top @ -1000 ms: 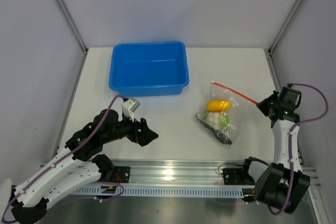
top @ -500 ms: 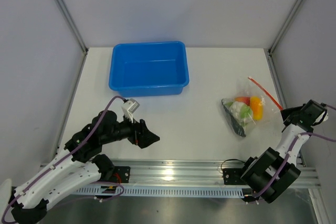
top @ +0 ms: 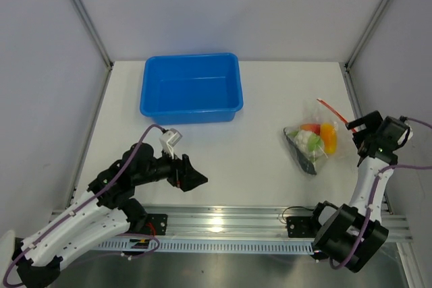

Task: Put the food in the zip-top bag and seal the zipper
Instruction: Move the zipper food storage bag to the center of the board, then reset both arms

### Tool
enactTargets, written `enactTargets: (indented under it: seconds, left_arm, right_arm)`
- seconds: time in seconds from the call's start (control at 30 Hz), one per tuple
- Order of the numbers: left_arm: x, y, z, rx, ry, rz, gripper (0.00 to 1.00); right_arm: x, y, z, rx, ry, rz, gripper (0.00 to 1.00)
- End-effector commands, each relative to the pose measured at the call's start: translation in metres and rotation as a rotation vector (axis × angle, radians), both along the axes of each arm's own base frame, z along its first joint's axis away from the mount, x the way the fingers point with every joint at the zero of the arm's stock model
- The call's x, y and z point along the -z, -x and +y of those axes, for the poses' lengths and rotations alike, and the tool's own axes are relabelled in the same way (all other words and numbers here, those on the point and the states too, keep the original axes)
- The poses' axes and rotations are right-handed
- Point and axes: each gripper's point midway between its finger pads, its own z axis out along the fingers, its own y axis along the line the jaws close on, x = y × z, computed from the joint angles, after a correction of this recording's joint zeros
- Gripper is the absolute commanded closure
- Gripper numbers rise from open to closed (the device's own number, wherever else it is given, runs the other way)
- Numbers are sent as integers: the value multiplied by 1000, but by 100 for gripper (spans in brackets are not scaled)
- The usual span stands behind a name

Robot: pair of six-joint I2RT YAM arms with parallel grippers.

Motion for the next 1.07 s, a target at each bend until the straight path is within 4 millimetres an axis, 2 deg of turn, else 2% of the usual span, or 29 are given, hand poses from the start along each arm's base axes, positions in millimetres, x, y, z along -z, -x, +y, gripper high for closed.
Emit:
enactTargets:
  seconds: [0.0, 0.1, 0.17, 0.23, 0.27, 0.33, 0.37, 0.43, 0.47, 0.53, 0.6, 0.67, 0.7, 0.8, 0.87, 0.9, 0.93, 1.0, 1.03]
  left_arm:
    - [-8, -1, -7, 13, 45, 1, 1]
    - [-10, -3, -7, 8, 48, -3, 1]
    - [-9, -3, -8, 4, 49, 0, 0]
    - [-9, -5, -7, -10, 46, -1, 0]
    - [-8, -6, -7, -13, 44, 3, 1]
    - [-8, -7, -8, -21, 46, 8, 0]
    - [-7, -8, -8, -22, 47, 11, 1]
    - [-4, -8, -9, -28, 49, 21, 1]
    - [-4, -9, -10, -29, 54, 19, 1]
    - [0, -11, -10, -42, 52, 32, 1]
    - [-1, -12, -11, -50, 61, 32, 1]
    - [3, -13, -12, -54, 67, 44, 0]
    - [1, -14, -14, -54, 80, 40, 1]
    - [4, -13, -17, -59, 103, 62, 1]
    - [7, -13, -18, -59, 113, 74, 1]
    - [9, -12, -18, -60, 117, 80, 0]
    - [6, -13, -20, -63, 137, 80, 0]
    - [11, -12, -20, -65, 144, 97, 1]
    - [3, -12, -22, -58, 177, 73, 0]
  right_arm:
    - [-56, -15, 2, -33, 142, -58, 0]
    - [-99, -27, 27, -91, 251, -102, 1]
    - [-123, -39, 62, -193, 277, -152, 1]
    - [-126, -46, 92, -300, 269, -152, 1]
    - [-120, -44, 111, -347, 280, -90, 0]
    - [-111, -41, 124, -372, 290, -41, 1]
    - [-103, -35, 146, -444, 290, -31, 1]
    - [-100, -24, 168, -514, 281, -54, 1]
    - [-87, -14, 191, -596, 284, -41, 1]
    - [-75, 0, 210, -630, 277, -20, 1]
    - [-50, 22, 227, -670, 292, 50, 0]
    - [-30, 37, 239, -668, 222, 92, 1]
    - [-14, 48, 248, -702, 185, 124, 0]
    - [4, 64, 261, -723, 105, 124, 1]
    - [5, 68, 263, -712, 76, 95, 1]
    - [0, 71, 263, -715, 67, 62, 1]
    - [5, 73, 259, -706, 74, 67, 1]
    - [4, 75, 254, -687, 75, 52, 1]
    - [2, 75, 248, -663, 85, 39, 1]
